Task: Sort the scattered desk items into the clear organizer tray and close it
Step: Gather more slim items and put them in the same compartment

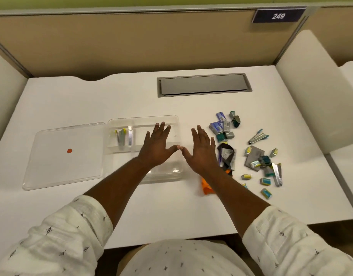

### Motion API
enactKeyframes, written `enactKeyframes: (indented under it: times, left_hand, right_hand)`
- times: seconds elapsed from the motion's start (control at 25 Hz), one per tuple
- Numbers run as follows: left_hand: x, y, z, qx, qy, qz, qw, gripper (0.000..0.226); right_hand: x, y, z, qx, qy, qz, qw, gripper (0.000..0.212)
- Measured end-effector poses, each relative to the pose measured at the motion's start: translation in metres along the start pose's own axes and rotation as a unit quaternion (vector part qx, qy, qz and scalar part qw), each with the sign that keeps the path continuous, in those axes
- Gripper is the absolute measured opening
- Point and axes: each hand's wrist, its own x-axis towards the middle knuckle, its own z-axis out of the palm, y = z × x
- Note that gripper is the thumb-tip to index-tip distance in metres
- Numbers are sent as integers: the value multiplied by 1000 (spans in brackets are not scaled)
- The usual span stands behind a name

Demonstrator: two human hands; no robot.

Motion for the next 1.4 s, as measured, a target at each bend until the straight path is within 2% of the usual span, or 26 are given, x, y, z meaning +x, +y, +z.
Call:
enactKeyframes:
  times: [0.2, 0.32, 0.52, 0.64, 0.76, 0.88, 1.04, 1.28, 1.4]
  left_hand:
    - [21, 63, 29, -19, 13, 3, 1000, 82]
    - [34, 103, 50, -12, -9, 18, 1000, 79]
    - [53, 161, 69, -62, -6, 71, 996, 63]
    - [69, 200, 79, -88, -12, 79, 993, 54]
    - [89, 225, 95, -93, -37, 109, 989, 50]
    - [107, 243, 110, -68, -60, 137, 986, 49]
    - [130, 261, 128, -62, -89, 111, 988, 50]
    - [162, 276, 146, -5, -126, 96, 987, 44]
    - [171, 287, 150, 18, -125, 91, 988, 42]
  right_hand:
    - [-3, 69, -24, -1, -5, 14, 1000, 77]
    - [-7, 109, -38, 9, 7, 26, 1000, 76]
    - [-23, 165, -55, 66, 66, 48, 994, 67]
    - [-41, 201, -63, 87, 104, 95, 986, 59]
    - [-57, 230, -69, 94, 110, 146, 979, 61]
    - [-73, 251, -73, 94, 109, 177, 974, 63]
    - [-90, 270, -76, 92, 108, 210, 967, 69]
    - [-102, 282, -82, 117, 136, 230, 957, 67]
    - [-108, 290, -82, 105, 115, 241, 958, 72]
